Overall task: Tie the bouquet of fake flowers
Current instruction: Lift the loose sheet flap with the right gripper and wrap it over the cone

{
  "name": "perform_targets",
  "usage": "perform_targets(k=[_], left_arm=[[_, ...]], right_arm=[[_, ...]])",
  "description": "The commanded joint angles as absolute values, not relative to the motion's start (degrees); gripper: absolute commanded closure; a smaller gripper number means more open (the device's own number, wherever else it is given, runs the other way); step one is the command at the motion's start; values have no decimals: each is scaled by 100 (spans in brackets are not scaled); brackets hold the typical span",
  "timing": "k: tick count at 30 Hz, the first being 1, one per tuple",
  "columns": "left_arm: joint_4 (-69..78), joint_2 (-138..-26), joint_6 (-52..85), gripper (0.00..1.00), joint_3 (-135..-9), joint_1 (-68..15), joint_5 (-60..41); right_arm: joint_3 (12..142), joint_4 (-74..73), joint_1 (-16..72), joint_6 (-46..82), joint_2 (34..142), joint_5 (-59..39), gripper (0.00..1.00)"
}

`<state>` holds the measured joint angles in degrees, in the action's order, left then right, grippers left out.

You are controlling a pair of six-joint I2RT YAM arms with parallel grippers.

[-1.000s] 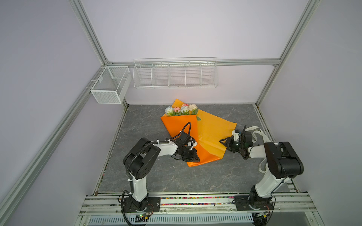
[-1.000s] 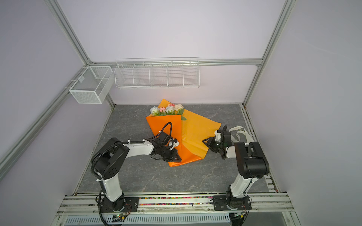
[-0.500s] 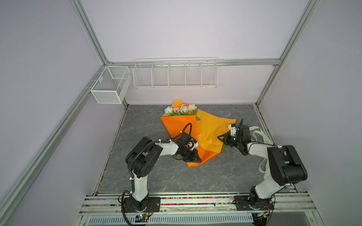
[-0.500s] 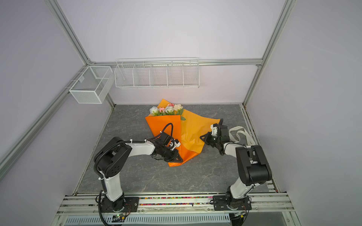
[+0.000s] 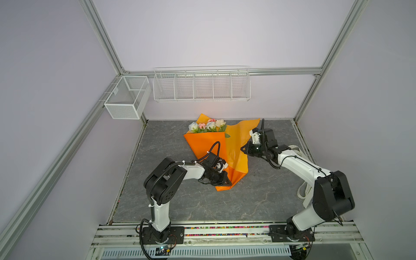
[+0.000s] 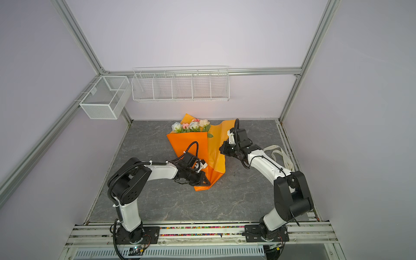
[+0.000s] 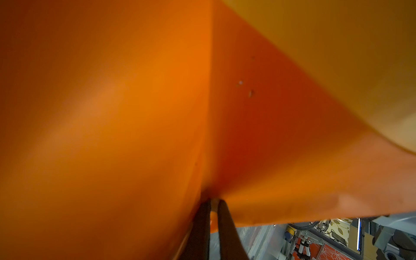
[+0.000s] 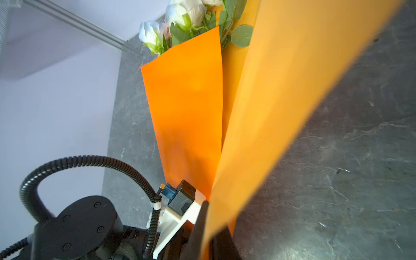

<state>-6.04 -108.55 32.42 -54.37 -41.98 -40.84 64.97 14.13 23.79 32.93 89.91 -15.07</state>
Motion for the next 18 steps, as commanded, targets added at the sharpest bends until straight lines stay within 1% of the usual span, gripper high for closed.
perform_targets(k=[1, 3, 7, 10, 14, 18], left_arm=[[-771, -10760, 3255, 88, -5243, -4219, -3570], [-673, -10621, 3313, 88, -5197, -4219, -3532], [-690, -10599, 3331, 88, -5233, -4219, -3513], [-492, -10611, 3457, 88, -5157, -4219, -3521], [-116, -10211, 3731, 88, -4918, -4219, -3233], [-123, -9879, 3817, 86, -4982, -4035, -3164]], right_arm=[[7048, 2567, 2835, 2726, 9141, -245, 92], [7312, 3115, 3039, 2811, 9249, 490, 92], [7380, 3001, 3371, 2647, 9285, 475, 91], [7790, 3377, 3636, 2700, 9528, 696, 91], [8333, 3849, 3978, 2698, 9935, 1234, 90], [8341, 3816, 3981, 2733, 10005, 1233, 91]])
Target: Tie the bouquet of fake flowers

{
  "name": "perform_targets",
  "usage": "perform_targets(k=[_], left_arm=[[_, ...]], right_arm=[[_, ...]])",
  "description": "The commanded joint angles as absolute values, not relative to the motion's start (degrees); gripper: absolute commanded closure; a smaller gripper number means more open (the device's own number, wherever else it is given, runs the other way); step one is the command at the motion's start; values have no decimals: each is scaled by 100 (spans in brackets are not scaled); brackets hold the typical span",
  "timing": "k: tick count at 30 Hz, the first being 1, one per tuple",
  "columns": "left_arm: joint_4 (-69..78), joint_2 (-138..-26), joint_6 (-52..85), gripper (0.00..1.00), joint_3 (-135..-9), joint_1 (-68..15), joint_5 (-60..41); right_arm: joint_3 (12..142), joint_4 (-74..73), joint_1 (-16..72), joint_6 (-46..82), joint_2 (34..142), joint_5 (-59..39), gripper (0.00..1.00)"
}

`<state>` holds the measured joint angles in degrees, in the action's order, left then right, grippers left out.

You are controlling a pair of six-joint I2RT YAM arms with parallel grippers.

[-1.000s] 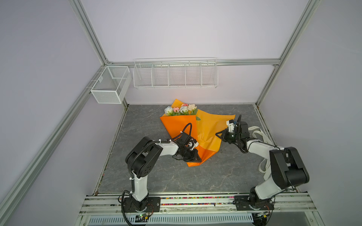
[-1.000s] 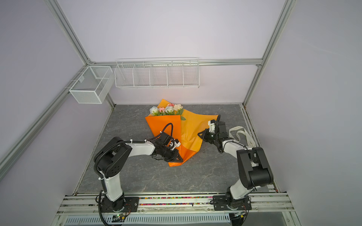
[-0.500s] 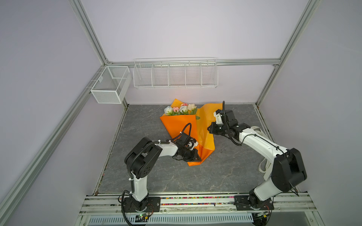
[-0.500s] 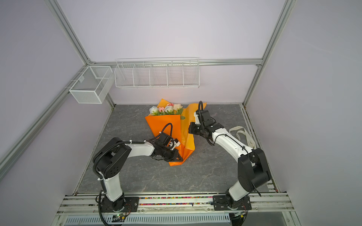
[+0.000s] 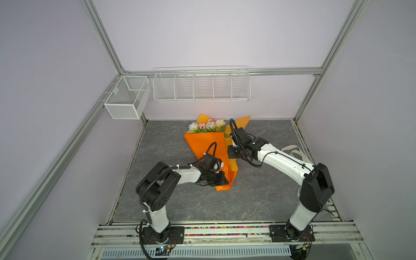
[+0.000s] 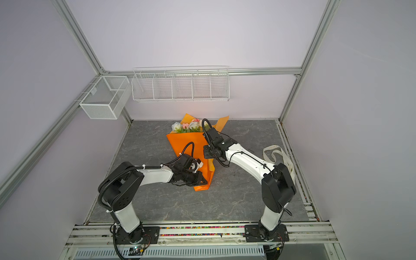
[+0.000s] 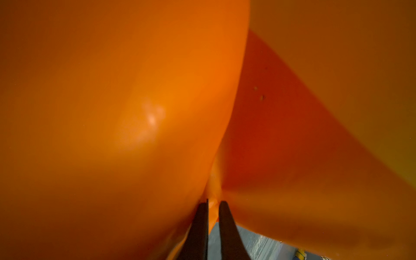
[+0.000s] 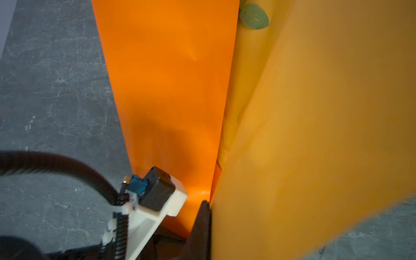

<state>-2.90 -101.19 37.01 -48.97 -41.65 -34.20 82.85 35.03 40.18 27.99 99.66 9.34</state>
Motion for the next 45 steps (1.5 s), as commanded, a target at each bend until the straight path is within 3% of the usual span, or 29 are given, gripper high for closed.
perform_targets(k=[1, 5, 12, 24, 36, 45], left_arm=[[-112, -9915, 3822, 86, -5051, -3966, -3201], [-56, -10358, 3802, 86, -5591, -3780, -3527], [-876, -11157, 3627, 86, -6697, -3672, -3088], [-716, -11966, 3993, 88, -6832, -3736, -3014], [-676, -10685, 3997, 82, -7138, -3659, -3119], [-749, -9400, 4344, 78, -6386, -3277, -2464]], right_arm=[[8313, 3771, 3972, 2738, 9976, 1228, 91], [8250, 3637, 3933, 2758, 9905, 1073, 91], [8186, 3587, 3924, 2804, 9846, 946, 91], [8125, 3122, 3928, 2941, 9806, 468, 90], [7898, 2974, 3884, 3138, 9688, 446, 91], [7946, 2918, 3885, 3087, 9746, 224, 91]])
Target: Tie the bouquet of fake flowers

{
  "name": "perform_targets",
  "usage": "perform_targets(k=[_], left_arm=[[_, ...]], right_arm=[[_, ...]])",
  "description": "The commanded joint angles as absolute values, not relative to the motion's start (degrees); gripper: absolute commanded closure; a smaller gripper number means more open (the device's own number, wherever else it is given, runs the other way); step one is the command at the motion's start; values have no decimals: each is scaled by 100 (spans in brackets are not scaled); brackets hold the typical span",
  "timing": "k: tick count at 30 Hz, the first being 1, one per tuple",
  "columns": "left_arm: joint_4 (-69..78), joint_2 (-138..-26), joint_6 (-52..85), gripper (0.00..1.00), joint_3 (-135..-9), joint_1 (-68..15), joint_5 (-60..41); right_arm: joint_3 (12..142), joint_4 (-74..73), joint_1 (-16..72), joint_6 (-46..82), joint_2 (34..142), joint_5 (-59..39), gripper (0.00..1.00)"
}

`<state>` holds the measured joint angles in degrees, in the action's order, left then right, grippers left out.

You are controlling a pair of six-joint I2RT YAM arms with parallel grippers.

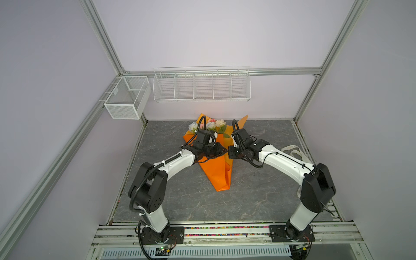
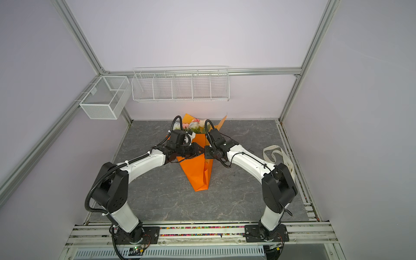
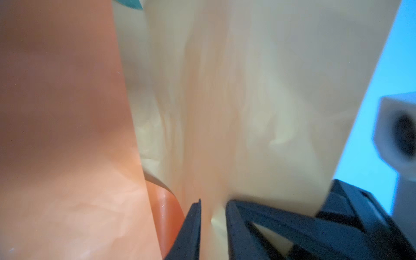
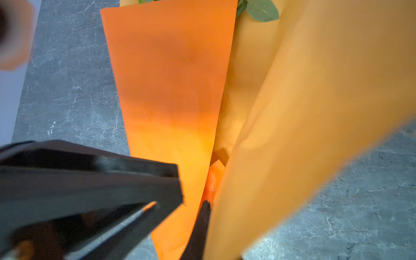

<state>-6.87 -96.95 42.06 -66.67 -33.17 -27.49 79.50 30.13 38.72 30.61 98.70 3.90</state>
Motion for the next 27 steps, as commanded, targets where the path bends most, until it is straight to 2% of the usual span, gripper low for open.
perform_targets(k=[1, 7, 10, 13, 27], left_arm=[[-840, -9267, 4342, 78, -6297, -3224, -2458], [-1030, -8764, 4399, 81, -5411, -3036, -2770], [-210, -8801, 4881, 87, -4779, -3048, -3445], [860, -8819, 5412, 87, -4160, -3121, -3743], [1660, -9970, 5586, 86, -4017, -3610, -3172]], right_arm=[[7967, 2926, 3883, 3072, 9751, 201, 91], [8060, 2892, 3918, 2915, 9800, -35, 90], [8105, 2941, 3949, 2875, 9856, -53, 89], [8188, 3035, 3992, 2848, 9928, -34, 89], [8449, 3146, 4112, 2855, 10270, -193, 89]])
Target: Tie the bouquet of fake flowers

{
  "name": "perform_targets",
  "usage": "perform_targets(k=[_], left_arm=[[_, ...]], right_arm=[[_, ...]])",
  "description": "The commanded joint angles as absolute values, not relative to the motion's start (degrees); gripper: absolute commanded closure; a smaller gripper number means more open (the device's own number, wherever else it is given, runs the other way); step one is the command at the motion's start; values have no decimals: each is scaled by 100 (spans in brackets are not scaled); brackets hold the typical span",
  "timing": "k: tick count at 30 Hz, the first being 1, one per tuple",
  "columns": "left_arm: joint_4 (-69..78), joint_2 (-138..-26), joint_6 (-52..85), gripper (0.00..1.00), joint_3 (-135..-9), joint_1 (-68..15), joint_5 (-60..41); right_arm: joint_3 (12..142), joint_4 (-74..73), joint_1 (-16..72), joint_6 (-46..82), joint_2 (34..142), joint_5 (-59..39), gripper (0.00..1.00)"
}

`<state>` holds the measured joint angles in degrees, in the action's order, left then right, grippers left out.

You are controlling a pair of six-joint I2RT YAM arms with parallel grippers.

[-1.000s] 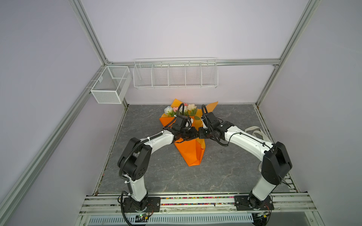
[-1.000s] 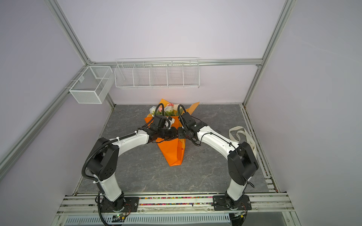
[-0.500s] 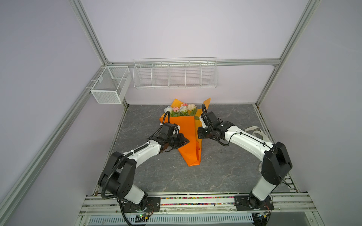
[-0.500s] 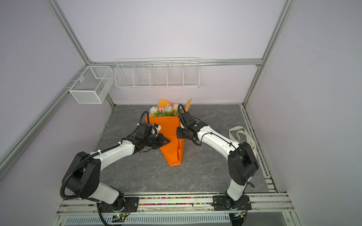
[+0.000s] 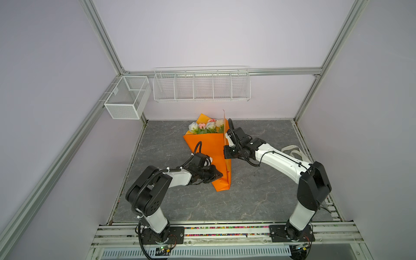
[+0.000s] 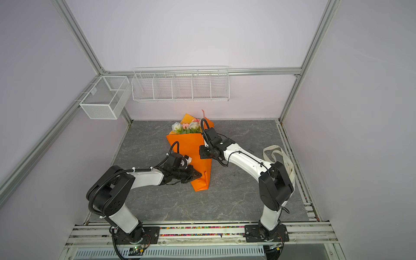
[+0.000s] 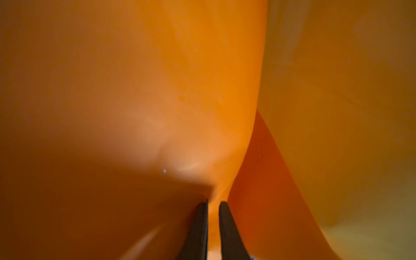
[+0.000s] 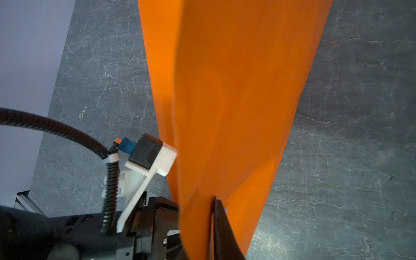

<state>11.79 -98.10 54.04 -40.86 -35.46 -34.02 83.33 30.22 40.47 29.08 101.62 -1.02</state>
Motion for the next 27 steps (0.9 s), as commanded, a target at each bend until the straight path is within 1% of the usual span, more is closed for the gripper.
perform_targets(k=[1, 4, 7, 10, 14, 17, 18, 20, 21, 22, 25, 27], left_arm=[[1700, -10007, 5569, 86, -4016, -3634, -3108], [1806, -10049, 5581, 86, -3983, -3648, -2988], [1824, -9812, 5576, 84, -3904, -3648, -2886], [1521, -9315, 5431, 82, -3868, -3650, -2598], [599, -8410, 5223, 75, -3778, -3623, -1827], [28, -7748, 5451, 72, -3540, -3356, -1482], [-41, -7528, 5521, 69, -3417, -3173, -1517], [-128, -7085, 5527, 65, -3239, -2877, -1613], [-157, -6867, 5461, 61, -3174, -2795, -1541], [-100, -6718, 5395, 60, -3112, -2780, -1508], [-16, -6575, 5433, 62, -3033, -2735, -1819], [32, -6663, 5541, 66, -3019, -2729, -2154]], right_arm=[[8453, 3146, 4113, 2865, 10298, -213, 89], [8518, 3177, 4148, 2915, 10425, -269, 89], [8574, 3076, 4179, 3033, 10544, -412, 89], [8657, 2907, 4198, 3214, 10694, -619, 88], [8885, 2849, 4219, 3353, 10924, -691, 87], [9042, 2942, 4267, 3342, 11107, -743, 86], [9057, 2944, 4279, 3348, 11156, -760, 85], [9057, 2882, 4289, 3354, 11221, -862, 84], [9053, 2831, 4309, 3357, 11245, -925, 84], [9053, 2814, 4310, 3374, 11265, -932, 84], [9061, 2783, 4315, 3443, 11310, -870, 84], [9132, 2823, 4316, 3462, 11385, -932, 83]])
